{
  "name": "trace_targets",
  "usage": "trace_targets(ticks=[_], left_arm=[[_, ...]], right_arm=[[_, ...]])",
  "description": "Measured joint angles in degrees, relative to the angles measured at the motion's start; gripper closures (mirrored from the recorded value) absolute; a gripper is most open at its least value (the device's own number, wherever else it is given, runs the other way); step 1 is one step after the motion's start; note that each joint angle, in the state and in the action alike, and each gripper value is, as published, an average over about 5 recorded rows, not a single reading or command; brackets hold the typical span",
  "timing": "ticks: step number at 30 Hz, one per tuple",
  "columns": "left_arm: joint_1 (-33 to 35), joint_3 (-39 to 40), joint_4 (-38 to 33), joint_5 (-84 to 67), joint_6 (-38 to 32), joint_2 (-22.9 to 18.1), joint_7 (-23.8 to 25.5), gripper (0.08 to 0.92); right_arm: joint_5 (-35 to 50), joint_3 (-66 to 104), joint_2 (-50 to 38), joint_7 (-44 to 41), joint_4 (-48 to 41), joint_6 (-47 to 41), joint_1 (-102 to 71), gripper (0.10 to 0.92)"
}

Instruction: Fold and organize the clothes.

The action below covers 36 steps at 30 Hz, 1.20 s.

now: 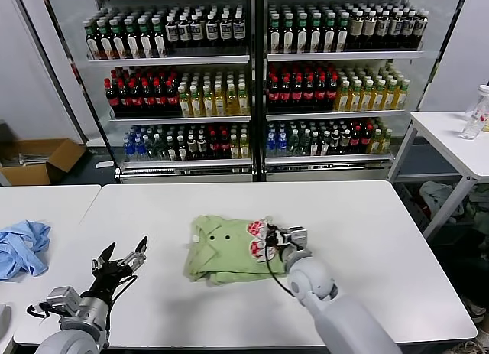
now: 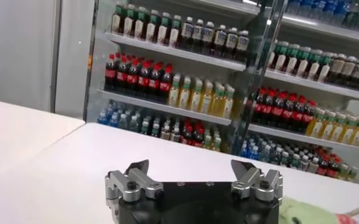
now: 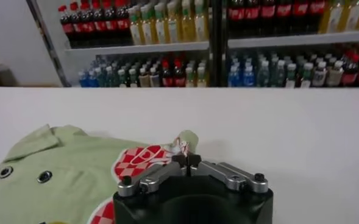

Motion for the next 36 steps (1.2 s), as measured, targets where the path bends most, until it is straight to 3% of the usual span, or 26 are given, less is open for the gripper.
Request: trace_targets(ticks=[3, 25, 28, 36], left_arm=[[0.8, -0.1, -0.9, 0.7, -0.2, -0.3, 0.2, 0.177], [6.9, -0.7, -9.1, 4.2, -3.2, -2.1, 2.8, 0.177], [7.6, -0.6, -10.0, 4.4, -3.5, -2.2, 3.2, 0.177], [9.2, -1.5, -11.6, 4.6, -3.3, -1.9, 4.8, 0.177]], right_arm=[[-2.5, 1.2, -1.6, -2.4, 0.2, 1.0, -0.1, 0.869], [-18.4, 16.3, -7.8, -8.3, 18.1, 21.2, -22.1, 0.246], [-19.6, 17.6, -7.6, -8.4, 20.1, 22.7, -24.6, 0.209], [-21.2, 19.2, -7.1, -8.3, 24.2, 25.6, -29.6, 0.202]])
